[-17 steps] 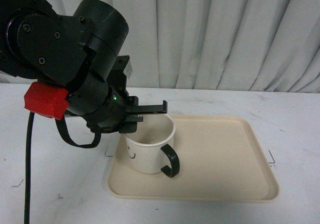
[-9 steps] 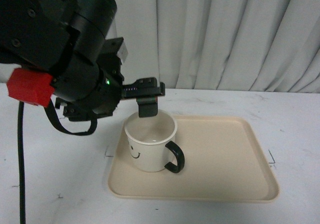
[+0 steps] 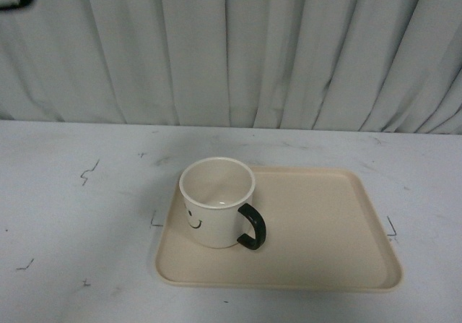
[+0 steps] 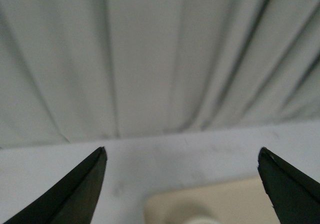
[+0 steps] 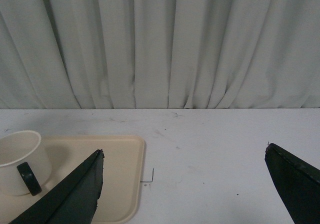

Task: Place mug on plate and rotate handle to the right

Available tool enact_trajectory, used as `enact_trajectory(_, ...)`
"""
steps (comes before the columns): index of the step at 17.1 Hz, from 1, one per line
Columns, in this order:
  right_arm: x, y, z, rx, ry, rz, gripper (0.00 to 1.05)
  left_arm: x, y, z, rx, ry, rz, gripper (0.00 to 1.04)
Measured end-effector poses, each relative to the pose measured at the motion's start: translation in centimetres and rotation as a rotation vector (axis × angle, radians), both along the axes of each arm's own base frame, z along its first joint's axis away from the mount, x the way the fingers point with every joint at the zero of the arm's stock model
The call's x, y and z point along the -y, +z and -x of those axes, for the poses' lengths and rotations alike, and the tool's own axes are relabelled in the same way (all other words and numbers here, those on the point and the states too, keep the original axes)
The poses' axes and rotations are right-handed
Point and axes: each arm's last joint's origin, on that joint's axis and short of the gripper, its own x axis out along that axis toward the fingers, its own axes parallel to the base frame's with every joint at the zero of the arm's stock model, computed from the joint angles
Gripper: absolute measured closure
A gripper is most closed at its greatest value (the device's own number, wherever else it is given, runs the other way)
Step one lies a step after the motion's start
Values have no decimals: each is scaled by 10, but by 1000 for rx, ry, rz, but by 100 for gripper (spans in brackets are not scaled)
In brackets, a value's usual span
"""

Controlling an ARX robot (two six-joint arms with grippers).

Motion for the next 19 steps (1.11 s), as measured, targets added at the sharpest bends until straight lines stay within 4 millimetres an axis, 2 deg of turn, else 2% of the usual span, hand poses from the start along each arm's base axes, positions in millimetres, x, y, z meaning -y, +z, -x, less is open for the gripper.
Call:
enact_trajectory(2,0,0,0,-1,0,0,6,-23,4,30,155,128,-11,29)
enact_trajectory(3,0,0,0,0,-1,0,6,-33,0,41,170,153,-16,35)
enact_trajectory(4,0,0,0,0,0,0,6,-55,-7,66,183,203,-30,47)
enact_trajectory(5,0,0,0,0,0,0,6,-66,-14,85,221,215,-24,60)
enact_trajectory(6,0,0,0,0,0,0,6,-70,-22,97,237,195,-21,72)
enact_trajectory(8,0,0,0,0,0,0,6,-80,-53,114,189,180,-35,97)
enact_trajectory(9,0,0,0,0,0,0,6,-84,-63,121,179,187,-41,103)
enact_trajectory(13,0,0,0,0,0,0,6,-96,-87,149,191,183,-37,103)
enact_trajectory(15,0,0,0,0,0,0,6,-109,-94,158,196,207,-37,103)
enact_trajectory(19,0,0,0,0,0,0,6,-107,-106,174,194,183,-36,103)
